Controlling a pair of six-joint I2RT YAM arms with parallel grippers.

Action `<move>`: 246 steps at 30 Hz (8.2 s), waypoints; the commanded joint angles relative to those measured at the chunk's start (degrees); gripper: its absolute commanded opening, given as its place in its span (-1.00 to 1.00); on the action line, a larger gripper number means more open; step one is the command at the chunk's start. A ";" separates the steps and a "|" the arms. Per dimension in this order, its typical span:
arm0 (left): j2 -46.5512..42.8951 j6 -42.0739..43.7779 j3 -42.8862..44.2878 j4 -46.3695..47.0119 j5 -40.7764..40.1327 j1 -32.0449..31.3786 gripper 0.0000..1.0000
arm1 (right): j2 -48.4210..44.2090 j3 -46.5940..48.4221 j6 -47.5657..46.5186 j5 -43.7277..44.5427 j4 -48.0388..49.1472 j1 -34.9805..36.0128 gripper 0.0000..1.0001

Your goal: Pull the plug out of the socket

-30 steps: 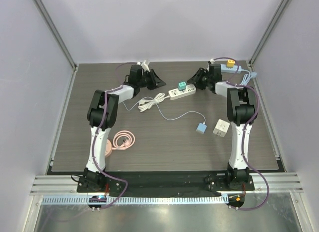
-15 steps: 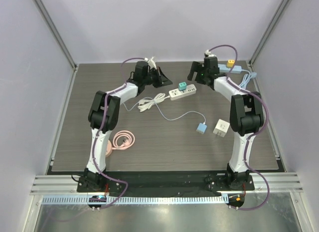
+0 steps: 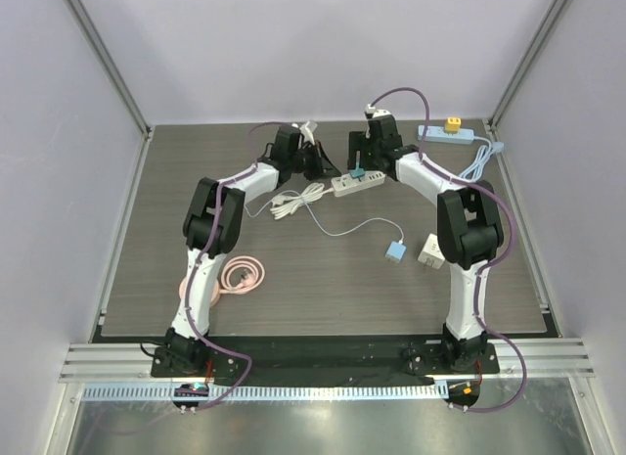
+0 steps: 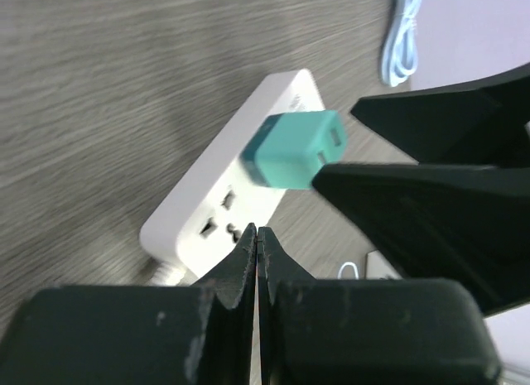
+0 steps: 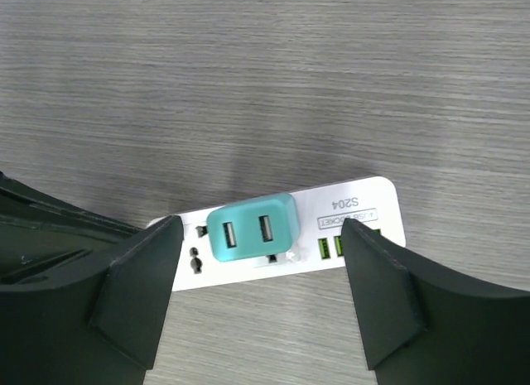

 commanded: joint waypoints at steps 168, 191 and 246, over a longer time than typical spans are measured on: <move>-20.34 9.58 -18.61 9.37 -16.16 2.69 -1.00 | -3.36 -18.53 32.50 1.06 20.56 7.38 0.68; -22.10 8.17 -21.95 12.19 -16.07 4.45 -1.00 | 19.67 2.17 49.58 6.95 24.89 2.64 0.09; -16.57 7.64 -15.45 11.13 -6.14 5.33 -0.53 | 23.46 30.67 7.76 19.16 3.27 -21.44 0.88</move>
